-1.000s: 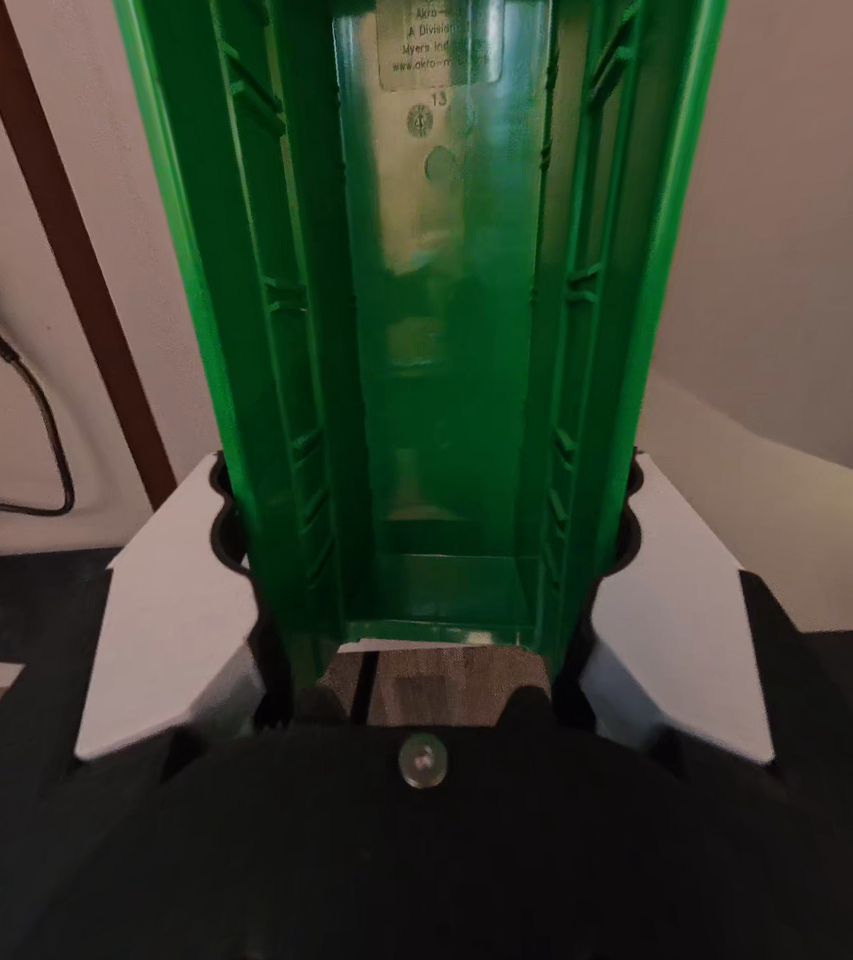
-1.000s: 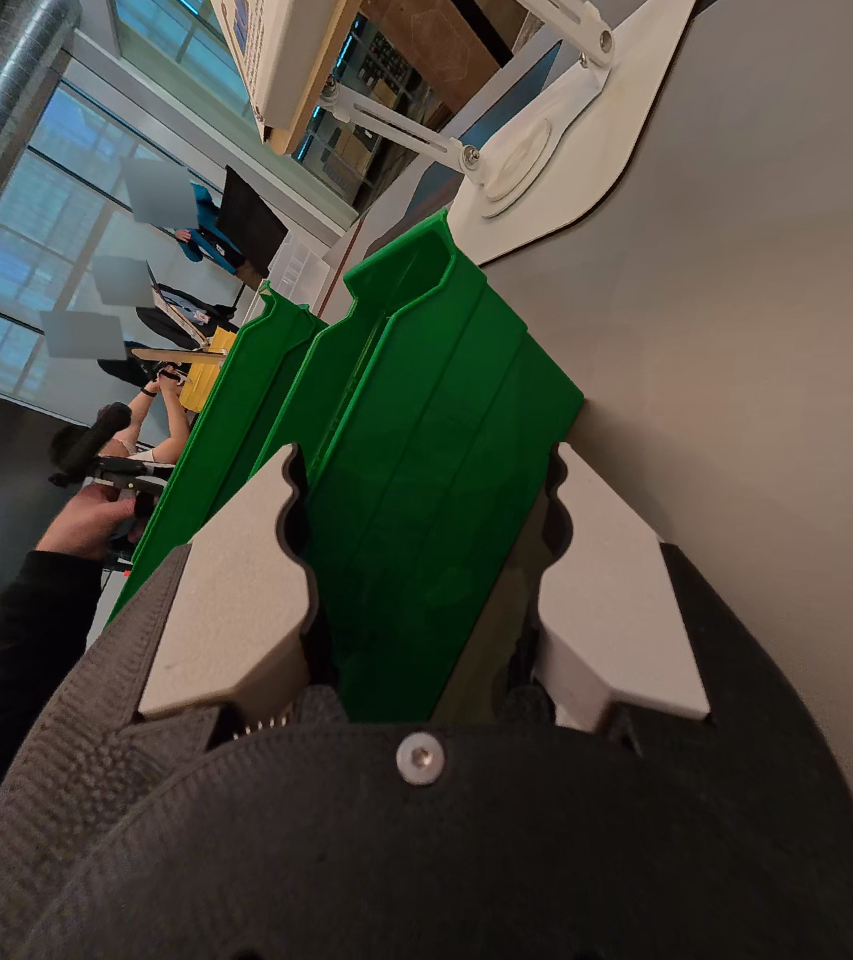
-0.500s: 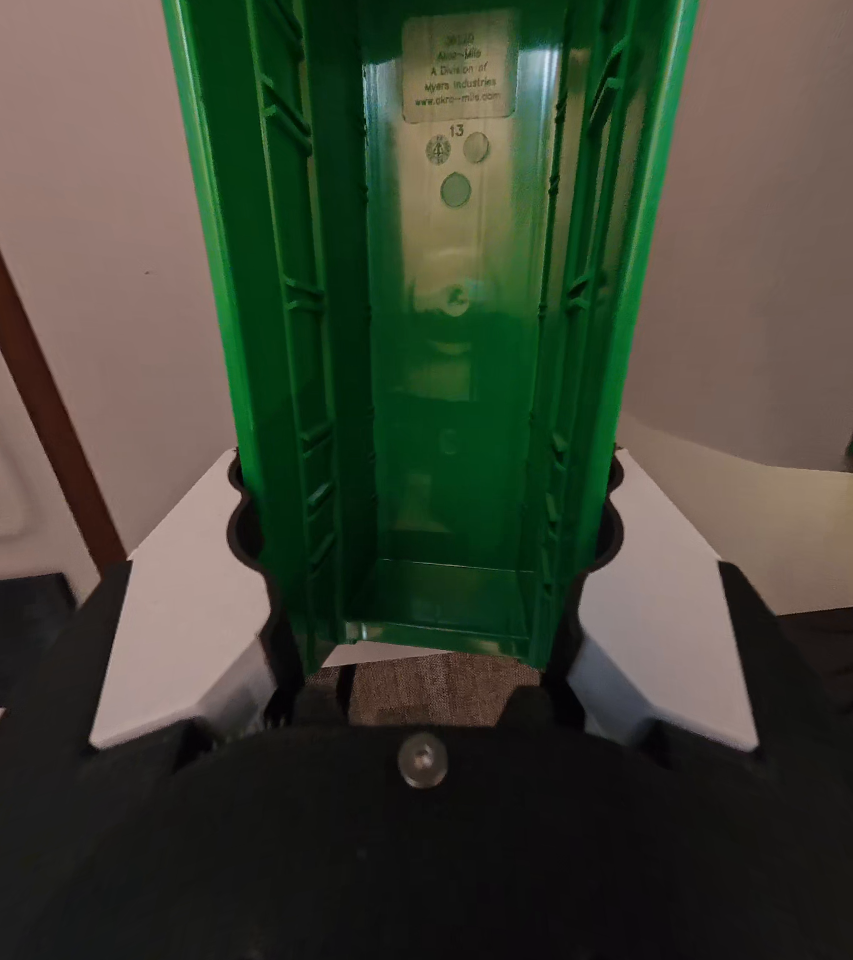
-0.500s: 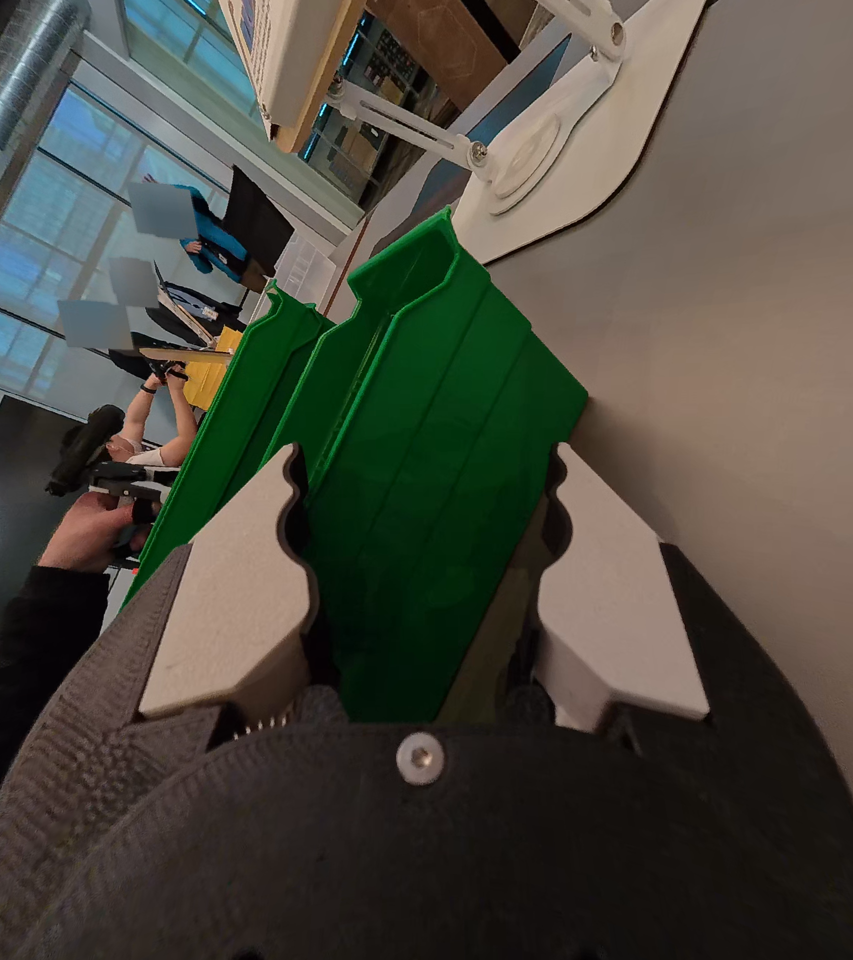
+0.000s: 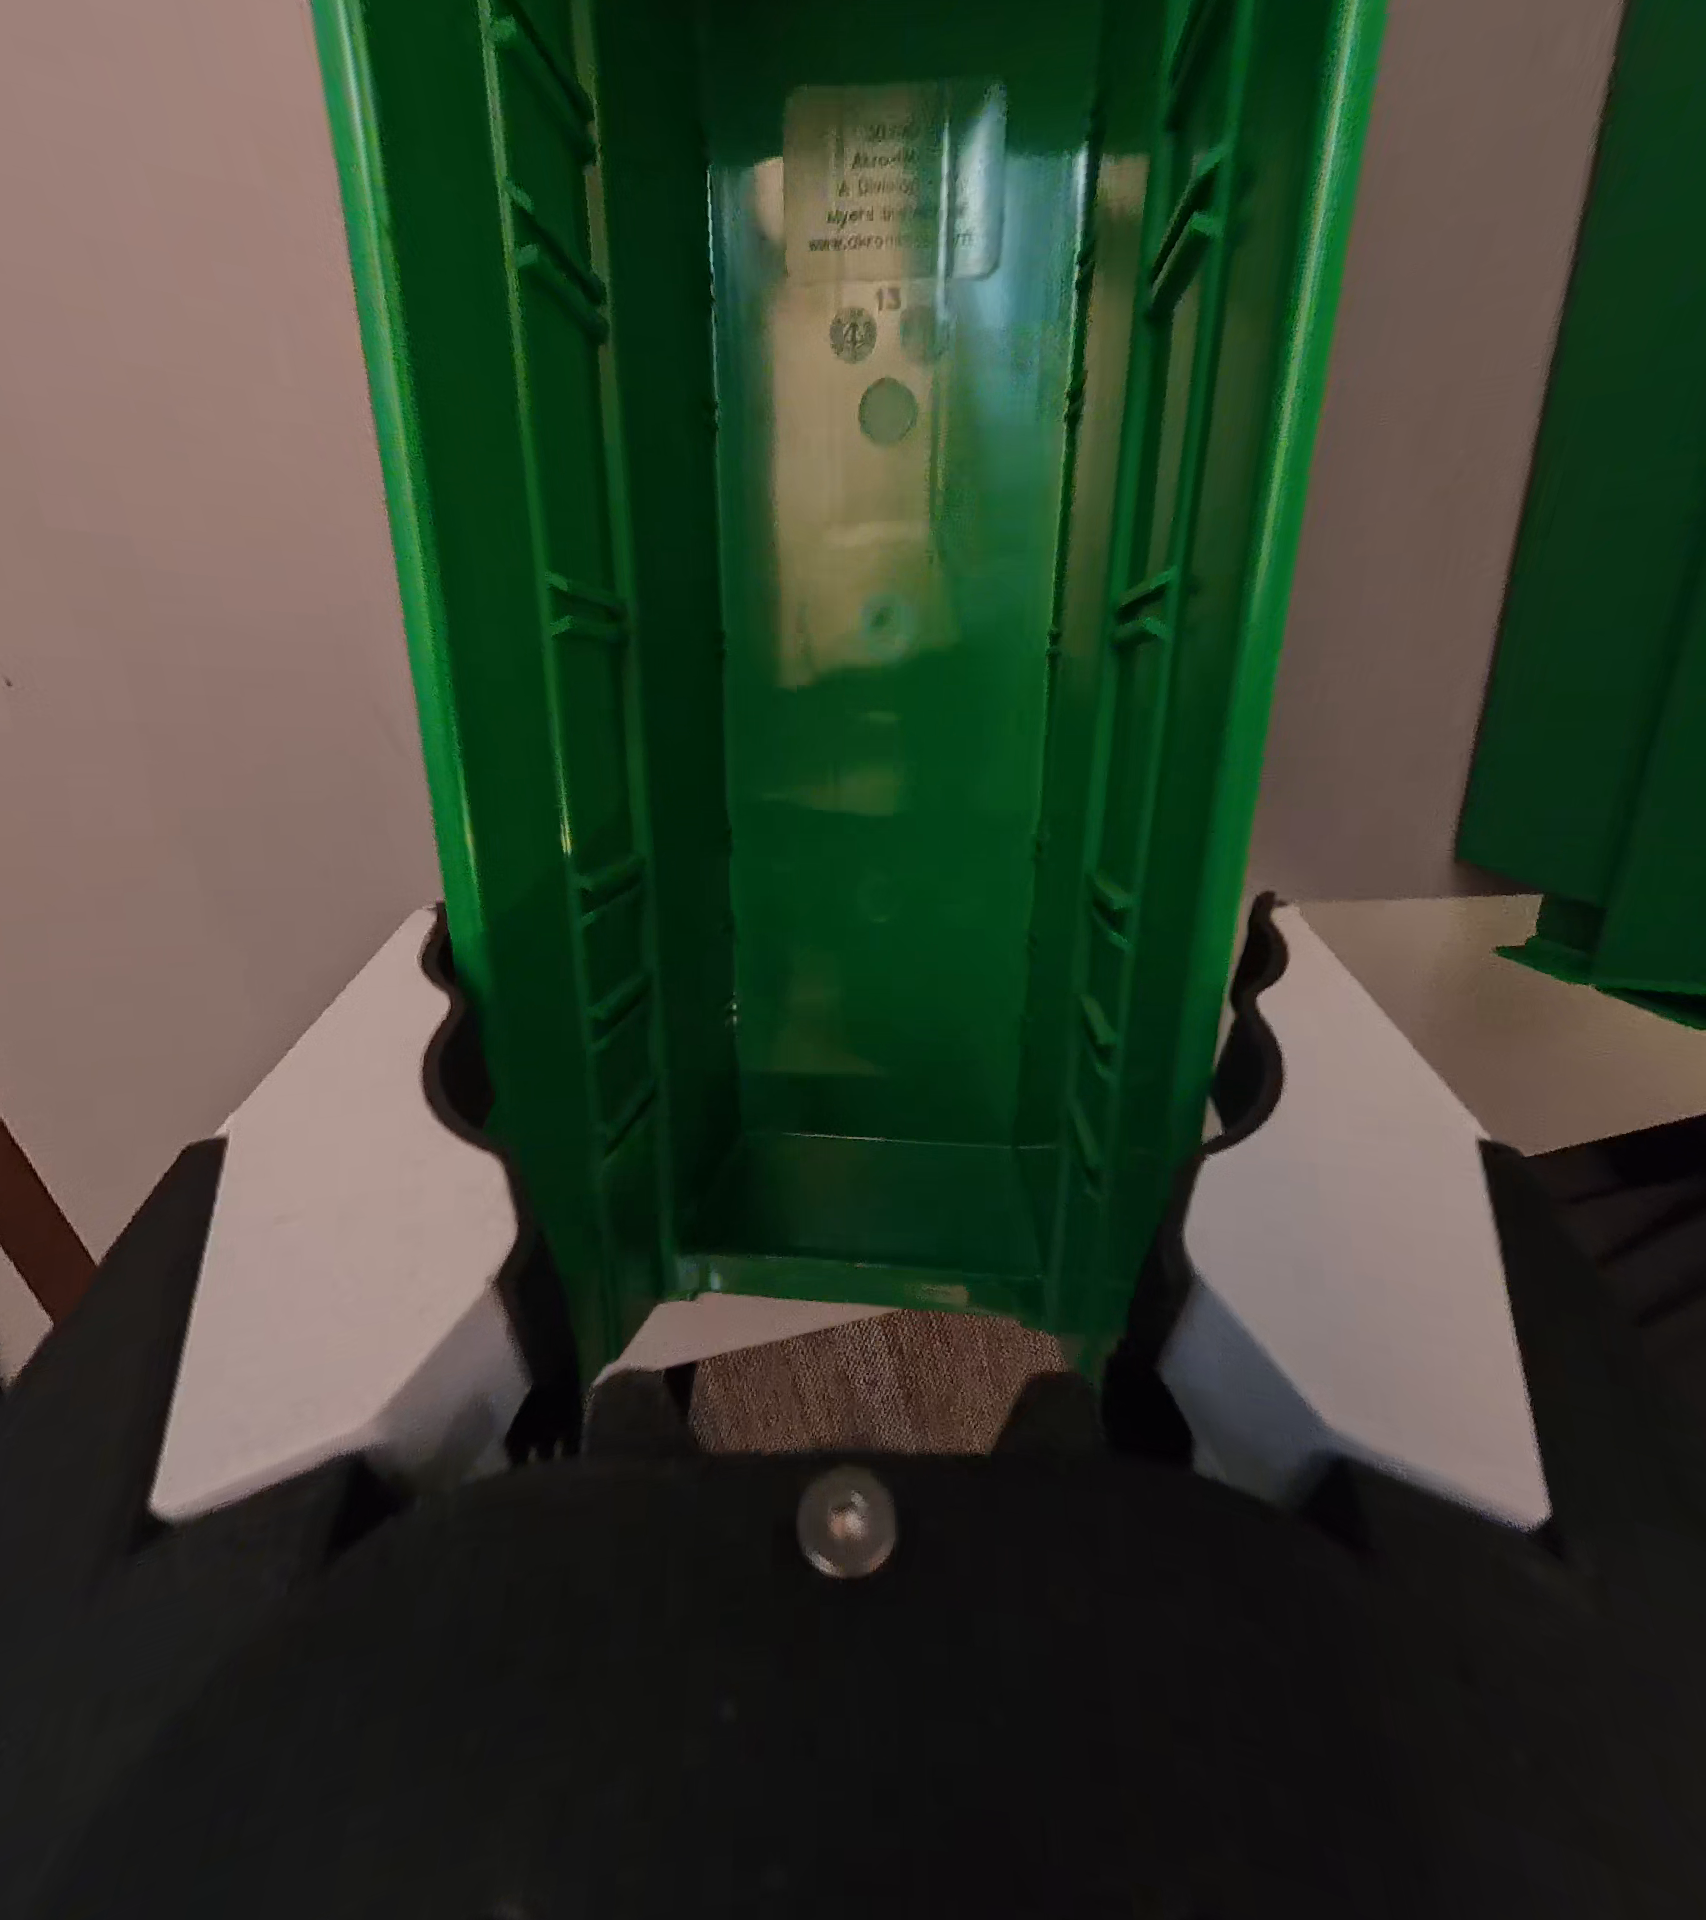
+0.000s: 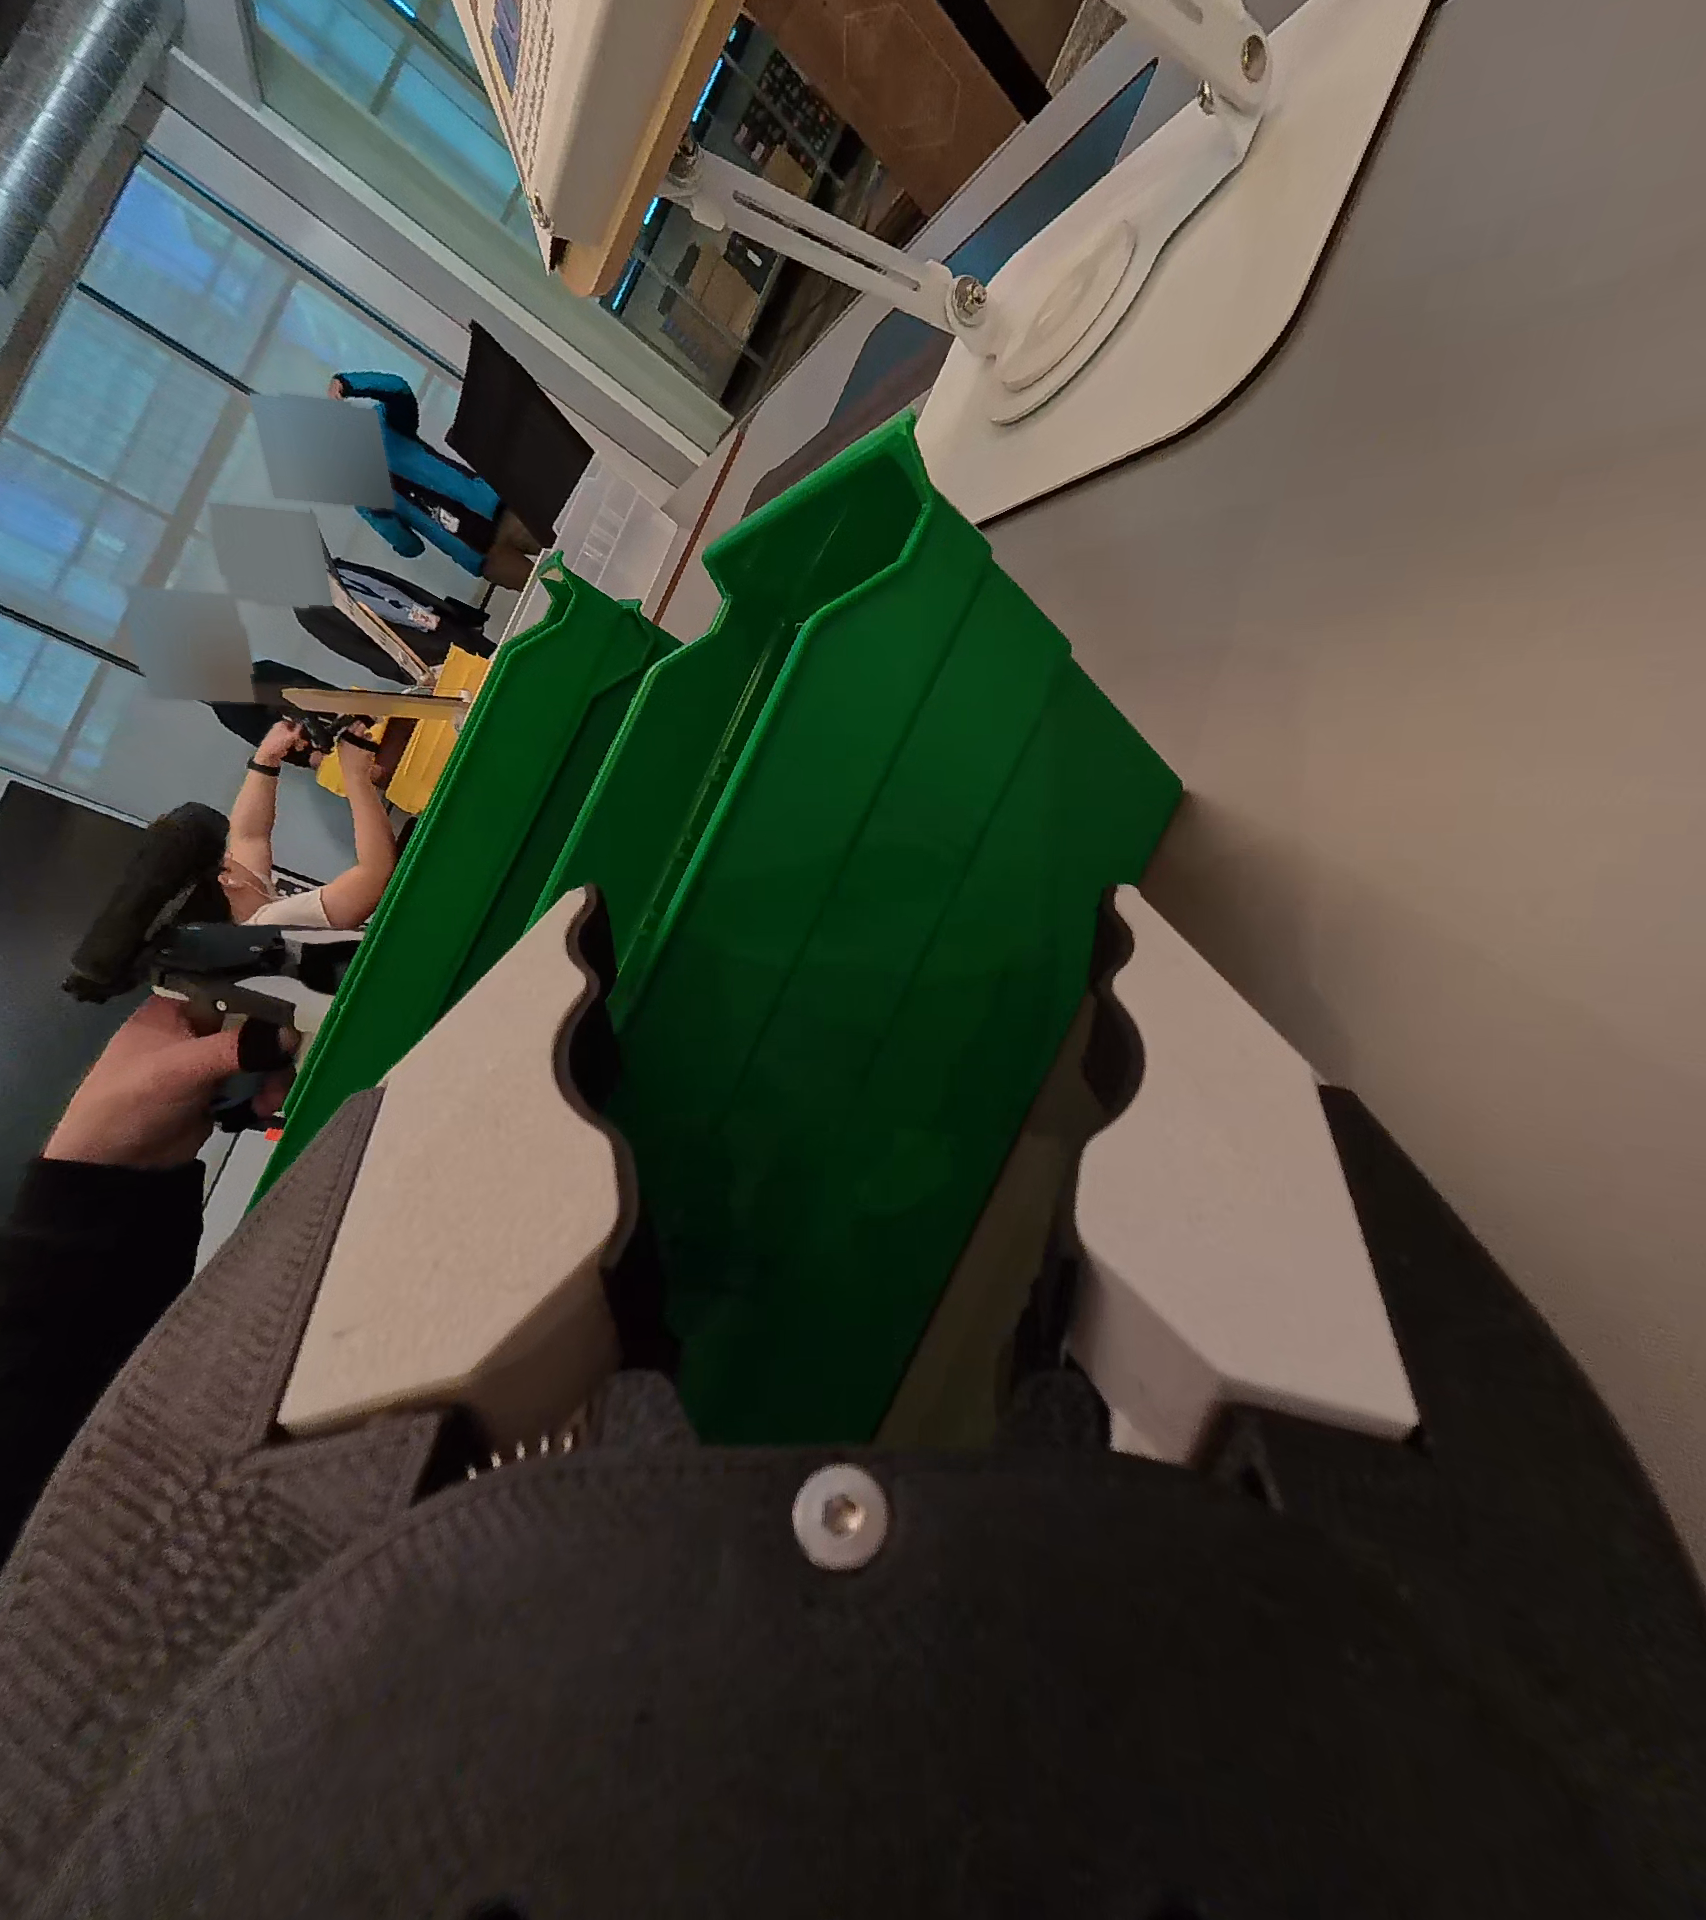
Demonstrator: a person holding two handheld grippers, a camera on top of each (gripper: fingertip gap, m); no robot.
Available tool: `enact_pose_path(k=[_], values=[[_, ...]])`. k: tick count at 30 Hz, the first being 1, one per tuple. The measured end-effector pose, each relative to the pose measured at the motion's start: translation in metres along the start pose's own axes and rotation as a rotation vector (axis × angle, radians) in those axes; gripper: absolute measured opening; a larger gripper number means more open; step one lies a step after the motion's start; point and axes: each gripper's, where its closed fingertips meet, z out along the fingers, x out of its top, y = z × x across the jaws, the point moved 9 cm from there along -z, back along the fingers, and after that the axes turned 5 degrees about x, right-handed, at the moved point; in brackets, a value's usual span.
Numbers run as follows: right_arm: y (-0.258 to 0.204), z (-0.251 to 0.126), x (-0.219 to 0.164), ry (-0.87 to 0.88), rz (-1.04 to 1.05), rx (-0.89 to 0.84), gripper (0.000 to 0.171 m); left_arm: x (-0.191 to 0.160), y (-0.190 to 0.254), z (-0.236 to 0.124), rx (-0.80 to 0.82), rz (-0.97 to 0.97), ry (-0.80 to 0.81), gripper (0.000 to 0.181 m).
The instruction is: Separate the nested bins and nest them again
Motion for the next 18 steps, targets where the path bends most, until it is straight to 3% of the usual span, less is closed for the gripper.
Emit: enact_pose_path(k=[3, 5, 18], values=[[0.0, 0.0, 0.0, -0.001, 0.0, 0.0, 0.092, 0.007, -0.004, -0.003, 0.027, 0.02, 0.018, 0.143], [0.0, 0.0, 0.0, -0.001, 0.001, 0.002, 0.092, 0.011, -0.004, 0.0, -0.005, 0.035, 0.013, 0.131], [0.002, 0.001, 0.0, -0.004, 0.006, 0.003, 0.092, 0.016, -0.007, -0.004, -0.005, 0.021, 0.038, 0.106]])
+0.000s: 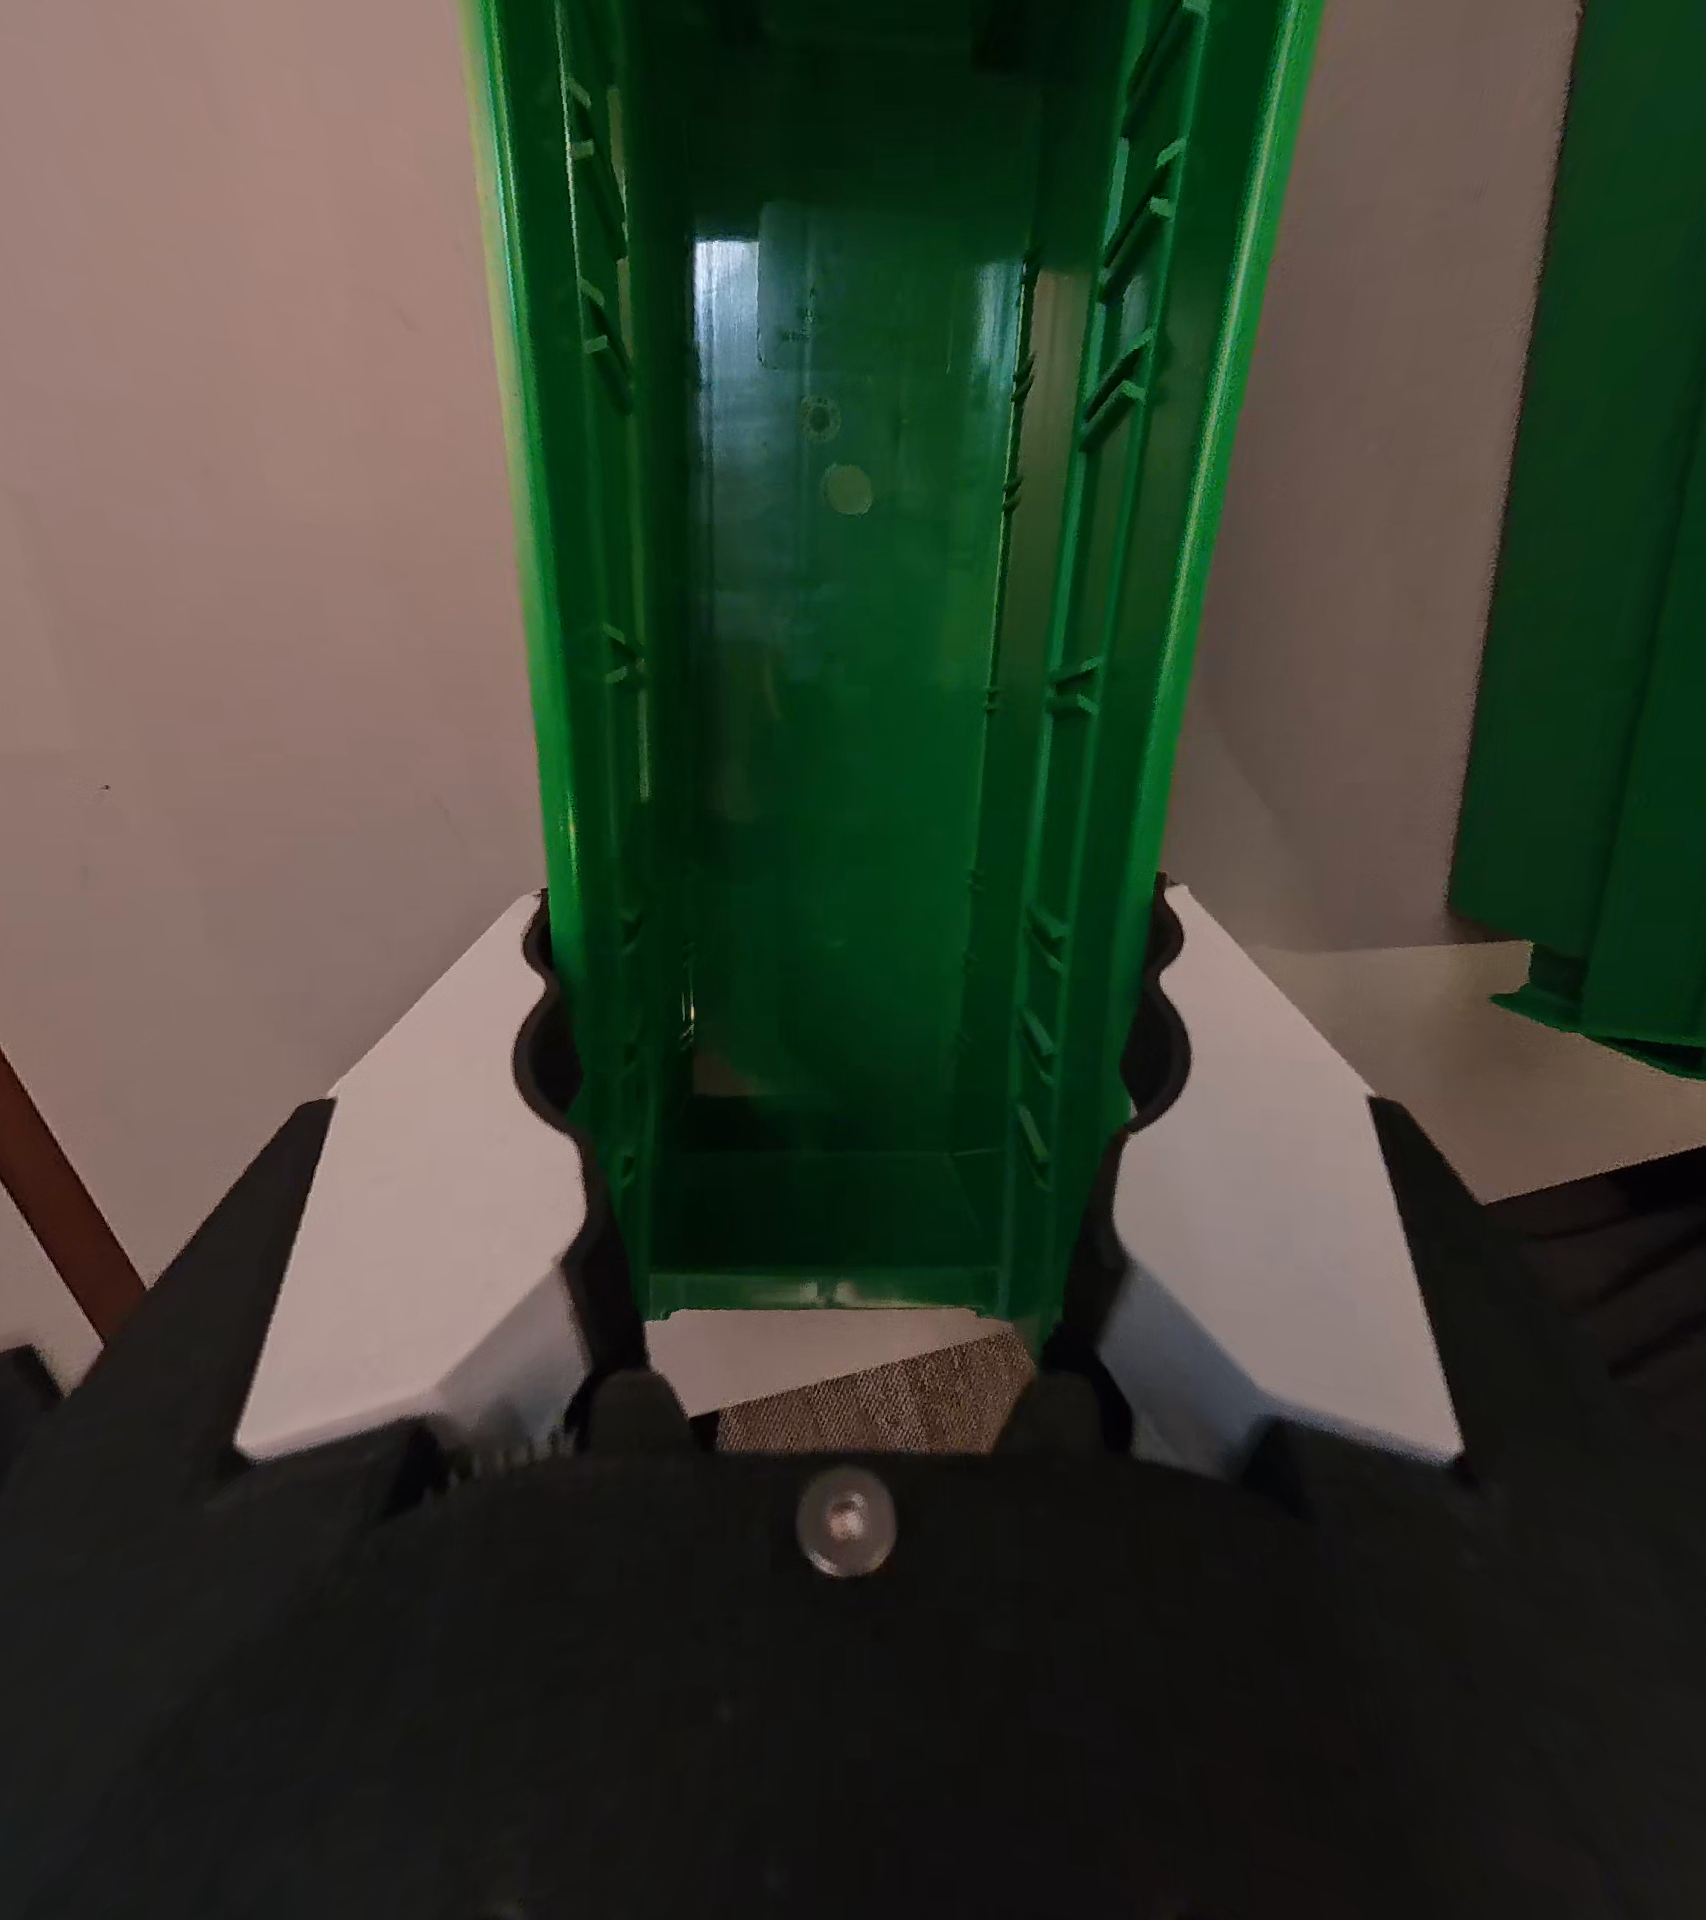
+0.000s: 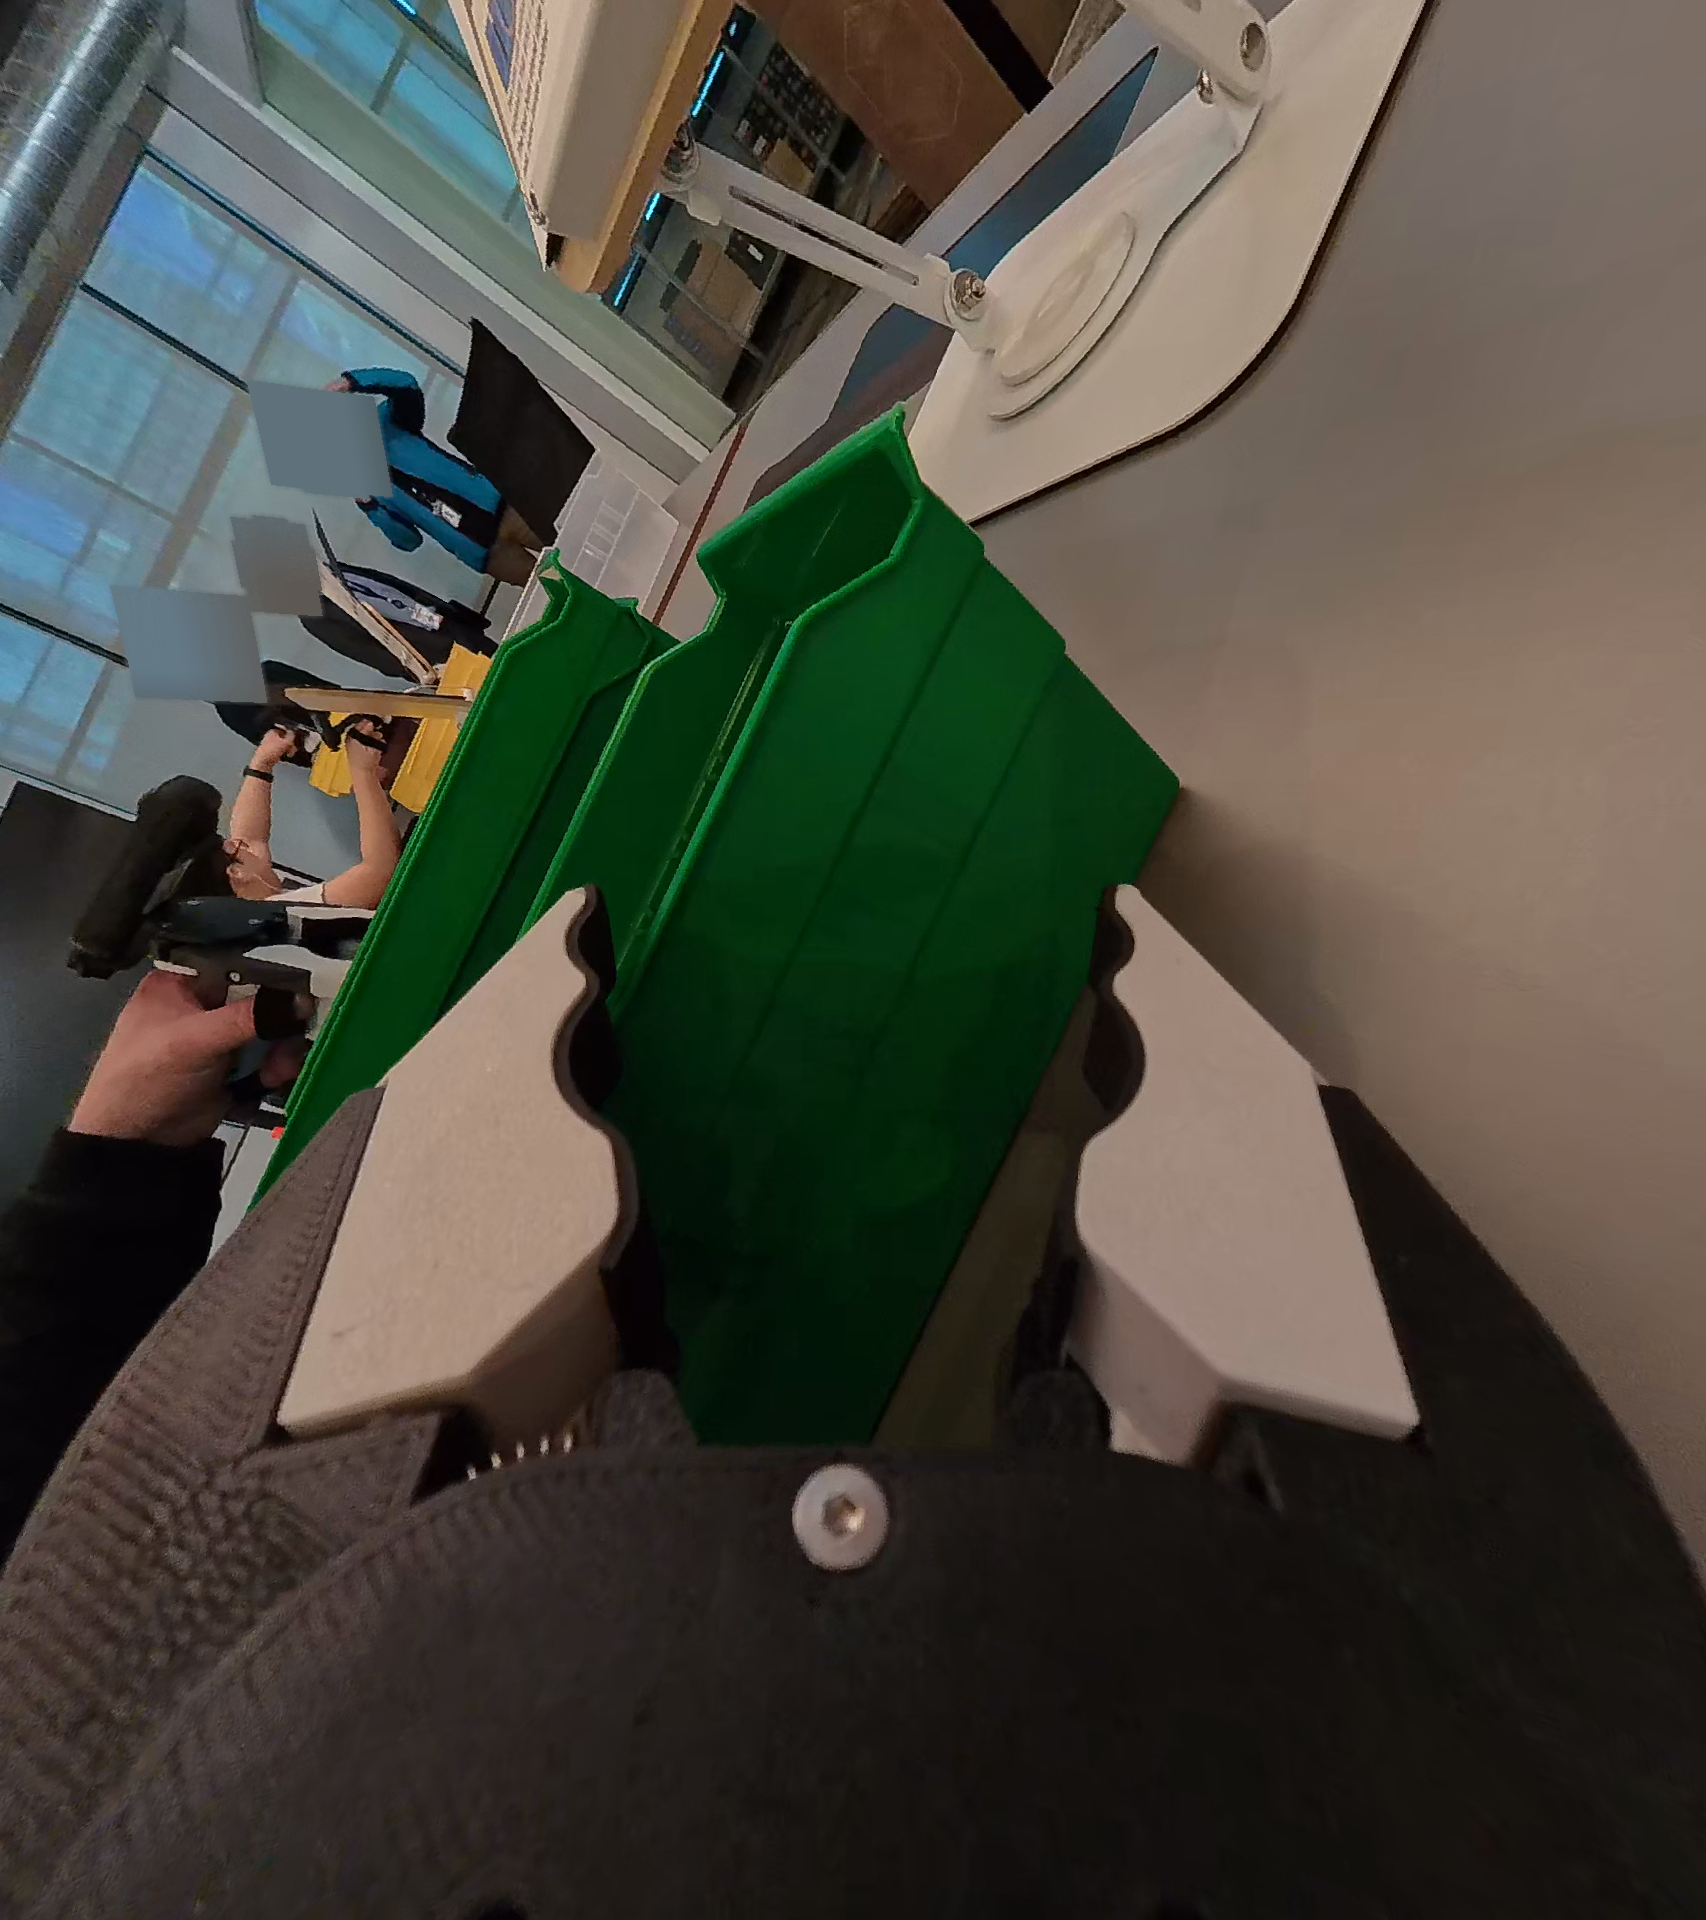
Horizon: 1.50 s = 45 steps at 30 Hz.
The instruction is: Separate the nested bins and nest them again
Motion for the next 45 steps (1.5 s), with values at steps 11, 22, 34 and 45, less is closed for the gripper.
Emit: enact_pose_path(k=[11, 22, 34, 45], values=[[0.0, 0.001, 0.0, 0.001, 0.004, 0.0, 0.091, 0.014, 0.01, -0.03, -0.05, -0.04, 0.112, 0.104], [-0.002, 0.003, -0.001, 0.0, 0.006, 0.013, 0.091, 0.046, 0.083, -0.125, -0.246, -0.057, 0.352, 0.106], [-0.01, 0.001, 0.003, 0.013, -0.003, 0.039, 0.091, 0.07, 0.171, -0.131, -0.299, -0.047, 0.303, 0.106], [-0.012, 0.002, 0.003, 0.021, 0.011, 0.063, 0.091, 0.083, 0.2, -0.115, -0.024, -0.036, 0.123, 0.107]])
